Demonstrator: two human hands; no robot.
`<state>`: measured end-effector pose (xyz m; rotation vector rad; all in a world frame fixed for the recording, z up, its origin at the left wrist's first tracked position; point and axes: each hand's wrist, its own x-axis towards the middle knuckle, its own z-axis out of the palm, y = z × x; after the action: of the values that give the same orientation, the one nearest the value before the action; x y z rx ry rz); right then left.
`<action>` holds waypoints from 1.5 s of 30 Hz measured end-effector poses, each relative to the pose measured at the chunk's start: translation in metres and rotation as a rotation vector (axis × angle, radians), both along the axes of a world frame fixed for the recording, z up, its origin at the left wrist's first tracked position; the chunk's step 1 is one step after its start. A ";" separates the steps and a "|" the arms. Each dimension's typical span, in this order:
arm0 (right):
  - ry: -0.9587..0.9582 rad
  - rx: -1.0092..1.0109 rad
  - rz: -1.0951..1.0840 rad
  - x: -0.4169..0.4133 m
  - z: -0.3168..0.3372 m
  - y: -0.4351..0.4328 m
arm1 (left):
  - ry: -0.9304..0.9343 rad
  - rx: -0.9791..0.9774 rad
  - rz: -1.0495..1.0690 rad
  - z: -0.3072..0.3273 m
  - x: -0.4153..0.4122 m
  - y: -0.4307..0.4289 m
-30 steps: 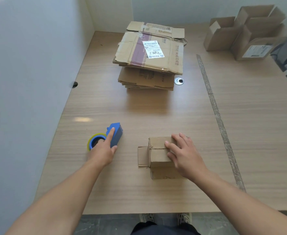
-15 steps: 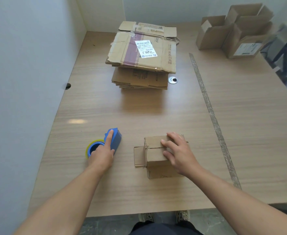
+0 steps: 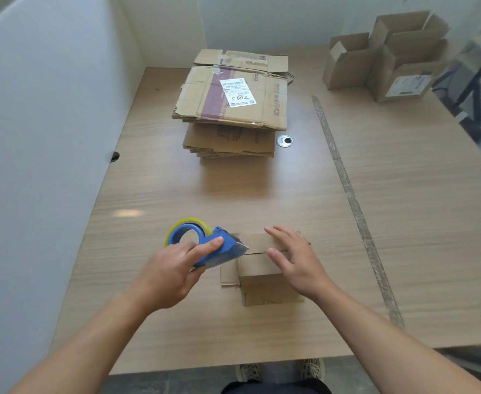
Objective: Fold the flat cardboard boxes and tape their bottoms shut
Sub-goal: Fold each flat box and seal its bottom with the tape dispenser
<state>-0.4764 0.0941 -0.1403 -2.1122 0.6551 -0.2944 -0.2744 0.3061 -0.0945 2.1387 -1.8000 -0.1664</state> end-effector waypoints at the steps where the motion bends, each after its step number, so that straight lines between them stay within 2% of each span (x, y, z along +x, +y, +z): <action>1: -0.022 0.039 0.015 -0.001 0.002 -0.001 | -0.021 -0.002 -0.044 0.004 -0.003 -0.005; 9: -0.068 0.198 0.034 -0.009 0.011 0.000 | -0.036 0.071 -0.218 0.016 -0.022 -0.034; 14: -0.093 0.210 -0.109 -0.006 0.004 0.001 | -0.033 0.146 -0.223 0.013 -0.031 -0.044; 20: -0.170 0.503 -0.256 -0.015 0.018 -0.002 | 0.052 0.168 -0.191 0.006 -0.034 -0.056; 24: -0.266 0.615 -0.497 -0.034 0.018 -0.014 | 0.107 0.245 -0.185 0.006 -0.030 -0.058; 27: -0.379 0.856 -0.660 -0.057 0.013 -0.032 | 0.102 0.306 -0.190 0.010 -0.029 -0.062; 29: -0.356 0.946 -0.709 -0.064 0.010 -0.036 | 0.076 0.323 -0.188 0.013 -0.030 -0.066; 32: -0.285 0.950 -0.749 -0.058 0.011 -0.031 | -0.003 0.349 -0.191 0.017 -0.034 -0.068; 38: -0.199 0.873 -0.666 -0.049 0.017 -0.030 | 0.006 0.421 -0.176 0.024 -0.035 -0.074; 45: -0.089 0.738 -0.758 -0.037 0.001 -0.030 | -0.012 0.445 -0.177 0.028 -0.038 -0.075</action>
<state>-0.5133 0.0644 -0.1391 -1.0873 1.2693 -0.4649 -0.3126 0.2307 -0.0661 2.2552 -2.1169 -0.6546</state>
